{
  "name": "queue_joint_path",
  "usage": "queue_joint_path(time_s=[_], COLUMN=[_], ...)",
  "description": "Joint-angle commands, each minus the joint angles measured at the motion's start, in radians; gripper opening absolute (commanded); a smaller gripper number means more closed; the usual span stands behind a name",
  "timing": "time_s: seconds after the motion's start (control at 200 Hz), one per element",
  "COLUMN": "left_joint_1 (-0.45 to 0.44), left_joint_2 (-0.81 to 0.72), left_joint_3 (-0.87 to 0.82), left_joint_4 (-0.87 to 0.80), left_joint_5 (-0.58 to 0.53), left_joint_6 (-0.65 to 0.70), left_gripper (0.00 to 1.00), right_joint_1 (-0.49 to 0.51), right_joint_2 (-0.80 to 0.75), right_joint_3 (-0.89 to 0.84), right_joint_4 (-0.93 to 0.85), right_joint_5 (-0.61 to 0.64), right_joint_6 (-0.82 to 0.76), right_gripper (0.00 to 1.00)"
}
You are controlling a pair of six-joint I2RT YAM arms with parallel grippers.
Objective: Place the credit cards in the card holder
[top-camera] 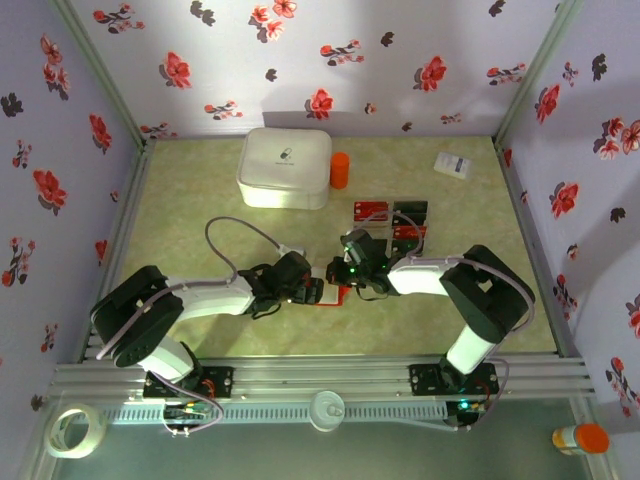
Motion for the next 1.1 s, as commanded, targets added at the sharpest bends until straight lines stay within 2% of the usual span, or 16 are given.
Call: queue_joint_path(time_s=[0.0, 0.315, 0.915, 1.095], left_joint_1=[-0.009, -0.009, -0.009, -0.009], left_joint_2=[-0.032, -0.093, -0.024, -0.003], left_joint_3=[-0.025, -0.076, -0.107, -0.126], left_joint_4=[0.028, 0.108, 0.181, 0.209], left_joint_5=[-0.01, 0.001, 0.049, 0.051], left_joint_6=[-0.013, -0.018, -0.018, -0.026], left_gripper=[1.0, 1.0, 1.0, 0.95], right_joint_1=[0.014, 0.014, 0.016, 0.015], right_joint_2=[0.026, 0.025, 0.028, 0.029], right_joint_3=[0.008, 0.009, 0.005, 0.006], right_joint_4=[-0.021, -0.016, -0.002, 0.0], right_joint_5=[-0.015, -0.018, -0.024, -0.026], right_joint_6=[0.019, 0.026, 0.038, 0.04], right_gripper=[0.0, 0.0, 0.0, 0.0])
